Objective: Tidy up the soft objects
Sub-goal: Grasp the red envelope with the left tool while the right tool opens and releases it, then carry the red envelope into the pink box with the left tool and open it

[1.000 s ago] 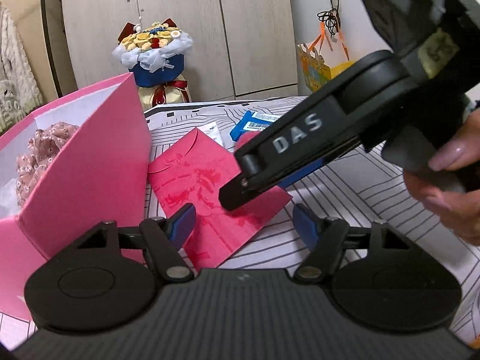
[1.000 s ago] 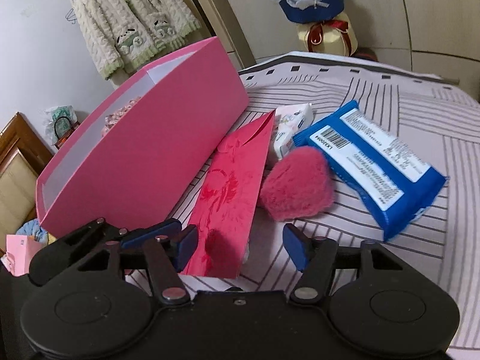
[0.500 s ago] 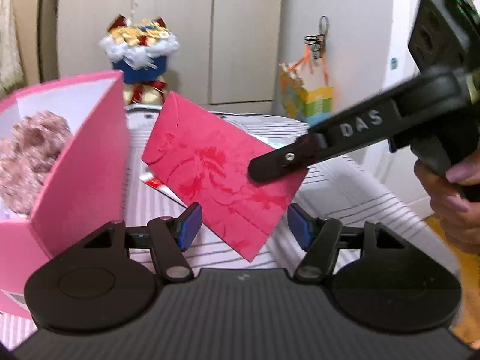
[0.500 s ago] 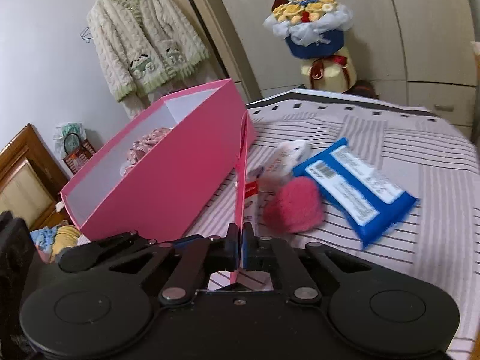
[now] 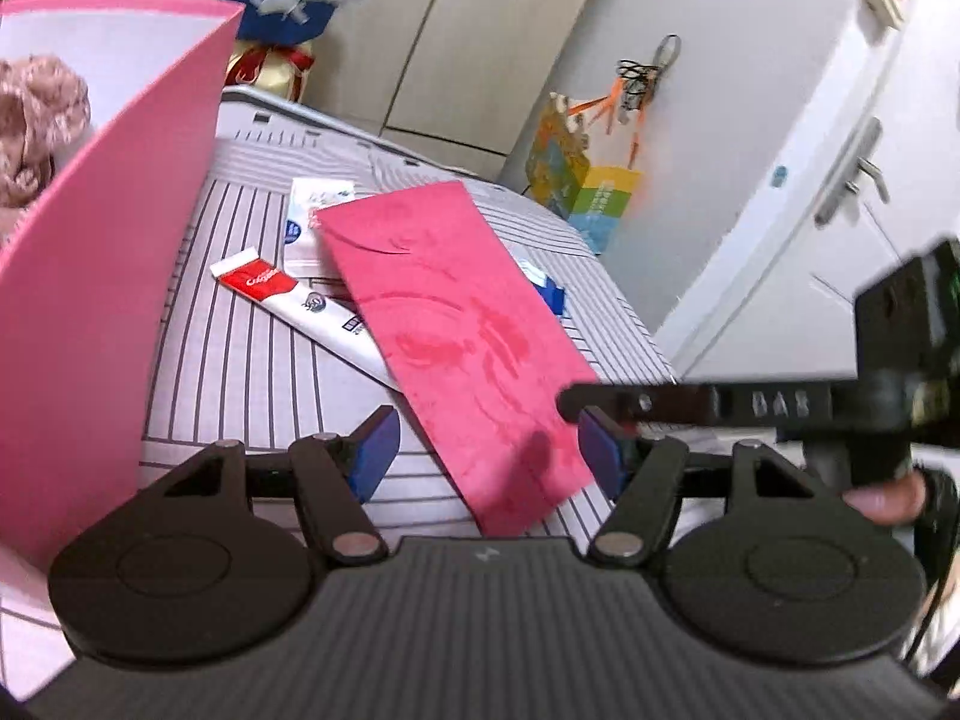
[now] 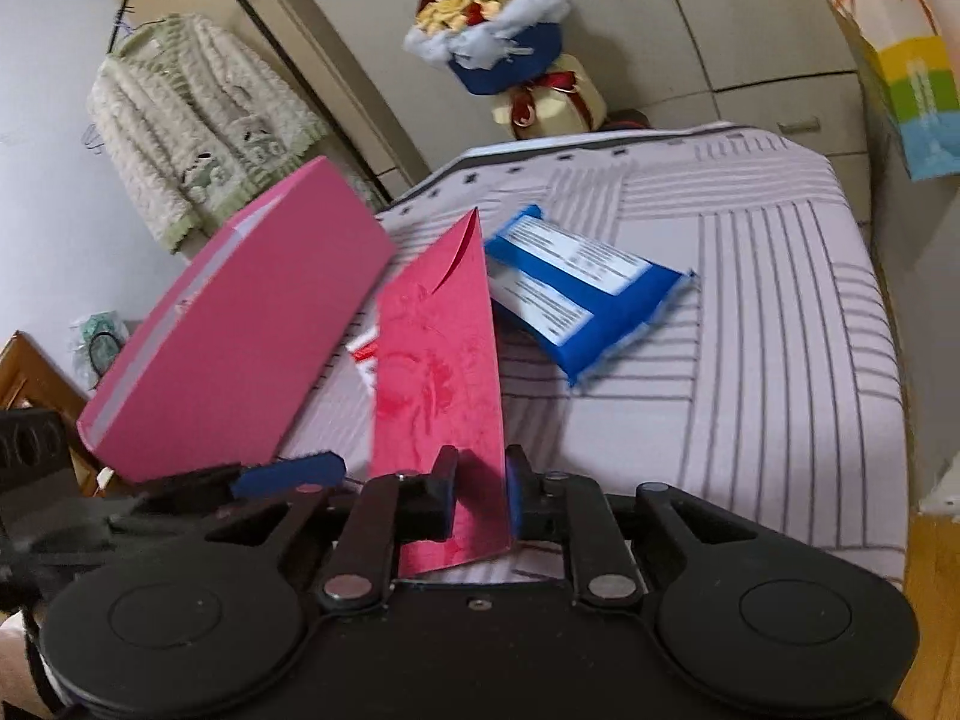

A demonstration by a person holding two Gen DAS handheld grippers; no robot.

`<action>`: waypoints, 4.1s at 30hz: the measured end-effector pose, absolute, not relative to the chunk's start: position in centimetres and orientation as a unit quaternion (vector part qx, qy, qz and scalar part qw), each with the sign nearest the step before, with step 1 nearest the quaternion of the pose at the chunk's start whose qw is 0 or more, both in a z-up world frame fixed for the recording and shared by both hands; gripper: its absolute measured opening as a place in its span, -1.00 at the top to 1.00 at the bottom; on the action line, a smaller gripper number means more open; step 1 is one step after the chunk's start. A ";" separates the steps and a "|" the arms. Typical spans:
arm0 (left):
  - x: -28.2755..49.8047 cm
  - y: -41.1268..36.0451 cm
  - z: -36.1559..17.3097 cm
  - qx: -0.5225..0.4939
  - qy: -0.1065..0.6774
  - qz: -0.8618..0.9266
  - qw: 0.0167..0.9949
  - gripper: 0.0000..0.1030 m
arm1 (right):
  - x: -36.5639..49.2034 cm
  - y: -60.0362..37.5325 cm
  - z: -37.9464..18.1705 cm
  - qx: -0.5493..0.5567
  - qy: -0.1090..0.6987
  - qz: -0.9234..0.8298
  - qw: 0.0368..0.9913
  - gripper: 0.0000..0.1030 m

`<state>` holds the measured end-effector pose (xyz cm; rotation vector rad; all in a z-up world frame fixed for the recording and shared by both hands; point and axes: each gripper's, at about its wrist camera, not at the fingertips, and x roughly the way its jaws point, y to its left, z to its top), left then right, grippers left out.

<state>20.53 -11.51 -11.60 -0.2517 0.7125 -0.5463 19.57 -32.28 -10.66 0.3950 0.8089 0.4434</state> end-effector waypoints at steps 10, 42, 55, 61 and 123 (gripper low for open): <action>21.9 -12.5 -12.6 -0.135 0.351 -0.220 0.900 0.02 | 19.2 -33.1 -12.3 0.196 0.385 0.218 0.875 0.70; 18.3 -9.8 -9.9 -0.146 0.362 -0.237 0.890 0.58 | 14.8 -27.0 -9.5 0.112 0.377 0.214 0.894 -0.34; 14.6 -7.7 -8.5 -0.155 0.402 -0.320 0.844 0.81 | 9.4 -24.5 -7.0 0.089 0.369 0.211 0.901 -0.42; 13.2 -6.6 -7.7 -0.158 0.393 -0.325 0.846 0.86 | 7.8 -22.8 -5.5 0.075 0.355 0.230 0.903 -0.41; 20.9 8.9 2.9 -0.232 0.343 -0.277 0.867 0.86 | 17.4 -6.1 5.6 -0.046 0.263 0.341 0.901 -0.41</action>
